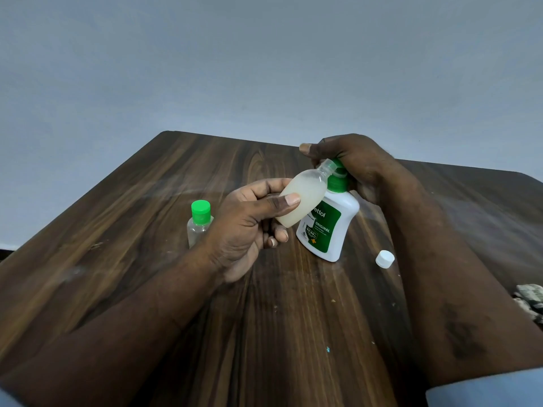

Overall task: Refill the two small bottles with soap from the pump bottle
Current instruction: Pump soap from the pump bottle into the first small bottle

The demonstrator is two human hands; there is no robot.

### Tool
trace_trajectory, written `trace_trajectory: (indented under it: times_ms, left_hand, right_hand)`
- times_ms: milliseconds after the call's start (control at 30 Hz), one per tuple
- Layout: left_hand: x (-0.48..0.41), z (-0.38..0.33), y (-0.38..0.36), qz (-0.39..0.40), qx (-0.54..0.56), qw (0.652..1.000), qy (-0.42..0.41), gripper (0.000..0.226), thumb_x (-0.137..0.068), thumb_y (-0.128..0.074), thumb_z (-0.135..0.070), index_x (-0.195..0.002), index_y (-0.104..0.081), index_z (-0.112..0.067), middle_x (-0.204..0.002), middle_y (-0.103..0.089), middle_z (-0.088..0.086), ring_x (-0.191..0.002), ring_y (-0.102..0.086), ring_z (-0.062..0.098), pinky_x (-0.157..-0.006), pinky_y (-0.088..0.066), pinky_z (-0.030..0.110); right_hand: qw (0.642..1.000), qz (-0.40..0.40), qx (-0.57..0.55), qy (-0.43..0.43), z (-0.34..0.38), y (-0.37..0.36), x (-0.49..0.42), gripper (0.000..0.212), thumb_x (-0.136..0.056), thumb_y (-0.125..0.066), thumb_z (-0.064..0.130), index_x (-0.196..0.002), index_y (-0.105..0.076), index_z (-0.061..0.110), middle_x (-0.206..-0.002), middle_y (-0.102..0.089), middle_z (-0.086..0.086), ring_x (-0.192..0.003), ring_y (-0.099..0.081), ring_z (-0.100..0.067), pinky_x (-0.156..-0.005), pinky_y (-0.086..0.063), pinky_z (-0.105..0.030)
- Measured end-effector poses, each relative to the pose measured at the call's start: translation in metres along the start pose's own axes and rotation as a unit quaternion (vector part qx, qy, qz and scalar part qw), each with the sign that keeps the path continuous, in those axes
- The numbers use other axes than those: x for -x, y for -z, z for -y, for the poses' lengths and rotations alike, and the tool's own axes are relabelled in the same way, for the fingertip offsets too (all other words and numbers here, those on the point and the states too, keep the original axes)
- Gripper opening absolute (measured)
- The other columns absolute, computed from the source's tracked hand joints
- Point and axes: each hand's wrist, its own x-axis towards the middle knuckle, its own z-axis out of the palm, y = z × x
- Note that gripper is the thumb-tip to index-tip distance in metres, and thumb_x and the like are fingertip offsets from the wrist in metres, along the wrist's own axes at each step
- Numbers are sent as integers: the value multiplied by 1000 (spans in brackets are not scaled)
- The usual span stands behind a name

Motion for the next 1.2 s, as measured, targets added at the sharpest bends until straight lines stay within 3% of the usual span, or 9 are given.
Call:
trace_trajectory:
  times_ms: [167,400,800,1200]
  left_hand:
    - [0,-1,0,2,-2,1000,1,39,-81,-70,-19,-118,-68,-7,-82,-71,9,-43,-51,11,-39,-34,17]
    - [0,-1,0,-1,-3,1000,0,41,-82,-70,-19,-120,-67,-5,-81,-71,8,-43,-51,10,-38,-34,17]
    - [0,-1,0,-4,2,1000,-1,41,-80,-70,-19,-119,-67,-6,-82,-70,11,-43,-51,10,-38,-34,17]
    - [0,-1,-2,-4,2,1000,0,43,-80,-70,-19,-120,-67,-4,-81,-70,9,-42,-51,10,-37,-33,17]
  right_hand:
    - [1000,2,6,12,3,2,1,31,-87,-82,36,-73,-64,14,-67,-63,2,-52,-56,-10,-55,-45,-24]
    - [1000,0,-5,0,1,-1,2,28,-85,-83,33,-73,-67,14,-71,-65,0,-63,-58,-16,-63,-48,-31]
    - [1000,-3,18,12,5,1,3,32,-89,-80,37,-73,-62,16,-70,-62,1,-60,-55,-14,-60,-44,-29]
    - [1000,-1,9,3,-1,0,0,29,-86,-83,36,-74,-68,14,-71,-66,-1,-65,-59,-18,-72,-49,-37]
